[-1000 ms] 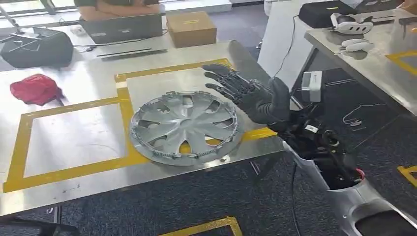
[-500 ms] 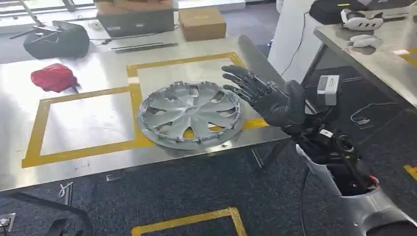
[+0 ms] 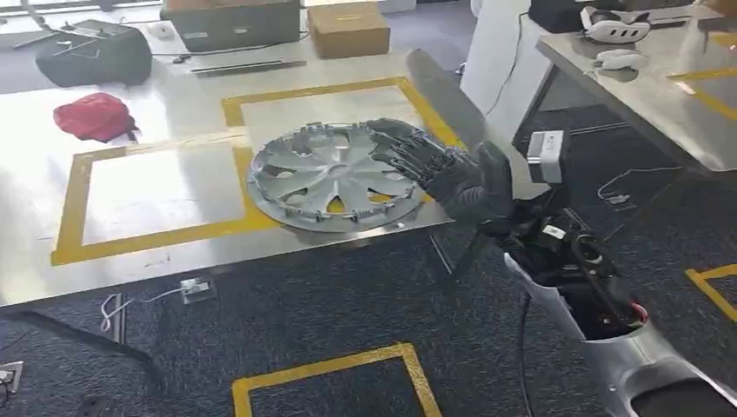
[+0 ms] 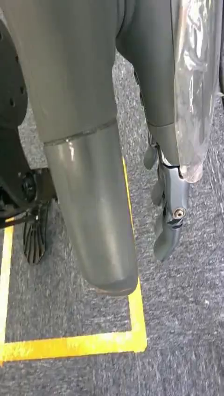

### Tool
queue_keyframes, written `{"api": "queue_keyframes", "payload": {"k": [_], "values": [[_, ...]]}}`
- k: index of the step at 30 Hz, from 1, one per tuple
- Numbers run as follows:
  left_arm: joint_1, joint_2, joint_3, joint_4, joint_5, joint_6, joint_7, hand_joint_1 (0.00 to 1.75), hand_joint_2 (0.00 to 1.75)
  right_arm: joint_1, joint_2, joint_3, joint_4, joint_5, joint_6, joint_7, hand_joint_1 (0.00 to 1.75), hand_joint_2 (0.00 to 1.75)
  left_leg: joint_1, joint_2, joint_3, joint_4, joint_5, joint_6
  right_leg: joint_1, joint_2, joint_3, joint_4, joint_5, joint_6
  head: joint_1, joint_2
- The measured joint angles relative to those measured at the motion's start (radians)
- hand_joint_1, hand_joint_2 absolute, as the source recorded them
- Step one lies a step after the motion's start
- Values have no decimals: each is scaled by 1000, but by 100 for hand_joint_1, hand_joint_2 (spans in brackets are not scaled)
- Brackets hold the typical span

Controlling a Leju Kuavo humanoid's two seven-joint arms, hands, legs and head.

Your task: Take the parts from the cabinet and place them on the table.

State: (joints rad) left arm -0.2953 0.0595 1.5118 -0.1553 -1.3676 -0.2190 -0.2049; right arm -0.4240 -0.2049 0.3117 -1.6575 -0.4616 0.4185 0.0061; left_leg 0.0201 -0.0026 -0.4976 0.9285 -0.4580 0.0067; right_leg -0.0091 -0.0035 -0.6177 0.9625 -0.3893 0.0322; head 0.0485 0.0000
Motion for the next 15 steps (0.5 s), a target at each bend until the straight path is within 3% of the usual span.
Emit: {"api": "queue_keyframes", "payload": {"k": [1,2,3,4,5,6,8,9,10,11,13,14,15], "values": [[0,0,0,0,0,0,0,0,0,0,0,0,0,0,0,2,0,0,-2,1,-10,0,7,11,-1,0,-19,61,-57,2,12,0],[1,0,0,0,0,0,-1,0,0,0,0,0,0,-3,-1,3,0,0,-5,2,-21,0,16,15,-1,0,-44,150,-121,5,17,0],[2,0,0,0,-1,0,-2,0,0,2,0,0,0,-3,-1,4,0,0,-9,2,-32,1,24,18,-1,0,-67,235,-167,7,19,0],[4,0,0,0,-2,0,-2,0,0,3,0,0,0,-4,-2,6,0,0,-13,2,-44,1,33,19,-1,0,-79,301,-191,7,23,0],[5,0,0,0,-5,0,-3,0,0,6,0,0,0,-6,-4,8,0,0,-16,2,-55,2,41,20,0,0,-73,327,-184,4,25,0],[6,0,0,0,-6,0,-3,0,0,6,0,0,0,-6,-6,11,0,0,-20,2,-66,2,49,21,2,0,-44,305,-155,-2,29,0],[6,0,-1,0,-10,0,-6,0,0,5,0,-2,-5,-19,-17,22,0,0,-29,1,-79,3,62,21,11,1,69,144,-83,-23,35,0],[5,0,-2,0,-12,-1,-6,0,0,5,0,-3,-10,-24,-23,26,0,0,-29,2,-82,3,67,21,21,3,128,50,-70,-43,38,0],[5,-7,-3,0,-15,-3,-6,0,0,5,0,-5,-16,-26,-29,29,0,0,-35,2,-87,3,72,14,23,-1,165,-12,-92,-59,32,0],[5,-6,-4,0,-15,-3,-6,0,0,5,-1,-8,-24,-31,-34,30,0,0,-27,4,-88,3,81,8,25,-1,175,-43,-95,-54,27,0],[4,-4,-7,0,-17,-3,-6,0,0,5,-2,-8,-27,-37,-39,36,0,0,-19,7,-94,-5,98,-5,32,2,166,-45,-79,-55,39,0],[5,-1,-8,0,-18,-3,-6,0,0,7,-2,-8,-29,-37,-41,38,0,0,-29,5,-93,-13,108,-11,24,-1,163,-64,-61,-61,45,0],[4,-4,-9,1,-18,-3,-6,0,0,4,-2,-8,-32,-38,-41,38,0,0,-26,3,-106,-1,81,-13,16,-4,168,-85,-49,-59,46,0]]}}
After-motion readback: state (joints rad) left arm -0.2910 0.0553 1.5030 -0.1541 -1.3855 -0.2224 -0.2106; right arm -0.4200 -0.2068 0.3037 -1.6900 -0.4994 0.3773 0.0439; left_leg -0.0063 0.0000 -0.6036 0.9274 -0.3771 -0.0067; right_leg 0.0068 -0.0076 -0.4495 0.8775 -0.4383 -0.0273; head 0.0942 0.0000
